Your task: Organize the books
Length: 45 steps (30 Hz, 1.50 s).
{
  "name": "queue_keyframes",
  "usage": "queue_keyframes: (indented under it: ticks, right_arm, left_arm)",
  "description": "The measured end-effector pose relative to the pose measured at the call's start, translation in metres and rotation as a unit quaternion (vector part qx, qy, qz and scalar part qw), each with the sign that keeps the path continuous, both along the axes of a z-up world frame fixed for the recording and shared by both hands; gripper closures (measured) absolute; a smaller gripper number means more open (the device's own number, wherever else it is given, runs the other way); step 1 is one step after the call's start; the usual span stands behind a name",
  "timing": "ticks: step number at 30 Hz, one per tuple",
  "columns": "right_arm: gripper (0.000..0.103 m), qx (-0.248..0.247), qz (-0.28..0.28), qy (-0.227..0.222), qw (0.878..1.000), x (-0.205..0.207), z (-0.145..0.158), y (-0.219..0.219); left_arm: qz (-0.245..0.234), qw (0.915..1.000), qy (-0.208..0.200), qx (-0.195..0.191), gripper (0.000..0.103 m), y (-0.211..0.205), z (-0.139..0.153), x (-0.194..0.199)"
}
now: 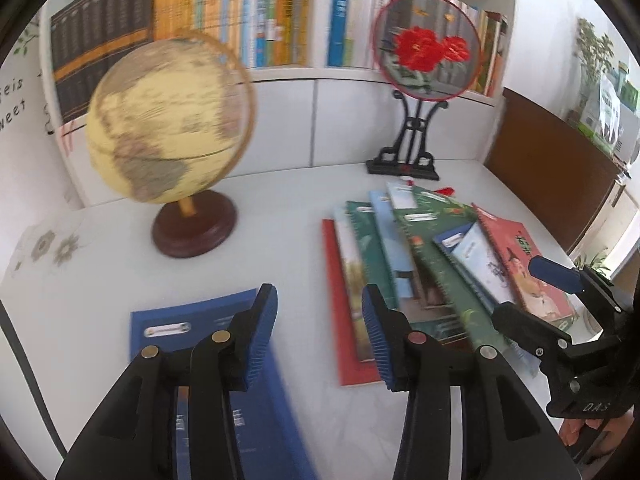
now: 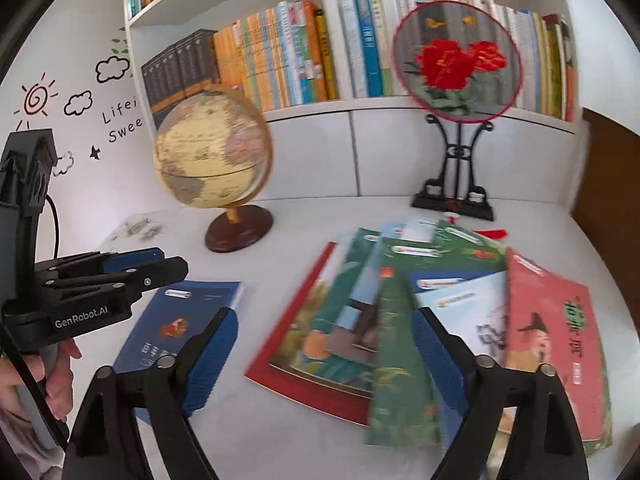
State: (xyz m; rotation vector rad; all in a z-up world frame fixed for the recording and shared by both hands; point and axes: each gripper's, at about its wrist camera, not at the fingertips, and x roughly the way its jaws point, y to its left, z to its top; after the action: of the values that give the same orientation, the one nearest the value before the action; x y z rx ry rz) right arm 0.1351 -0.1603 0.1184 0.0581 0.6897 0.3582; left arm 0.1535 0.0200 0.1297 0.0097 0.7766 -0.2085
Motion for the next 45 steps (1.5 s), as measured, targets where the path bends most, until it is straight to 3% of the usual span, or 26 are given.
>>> queue_keyframes:
  ticks: [8,24,32,39,45]
  right_arm:
    - [0.013,0.0,-0.032,-0.002,0.999,0.001,-0.001,-0.065]
    - [0.013,0.068,-0.088,0.04,0.993,0.007,-0.028,-0.197]
    - [0.013,0.102,-0.122,0.08,0.984,0.015,-0.055,-0.233]
    - [0.013,0.091,-0.143,0.108,0.98,0.025,-0.074,-0.247]
    - [0.013,0.093,-0.159,0.129,0.974,0.031,-0.092,-0.257]
  left_arm:
    - [-0.023,0.9997,-0.002,0.006,0.062,-0.065,0.001,0.008]
    - [-0.053,0.9981,0.01,0.028,0.062,-0.186,-0.019,0.03]
    - [-0.068,0.9965,0.027,0.041,0.062,-0.224,-0.033,0.038]
    - [-0.073,0.9954,0.038,0.051,0.062,-0.24,-0.043,0.046]
    - [-0.095,0.9914,0.083,0.033,0.062,-0.253,-0.06,0.053]
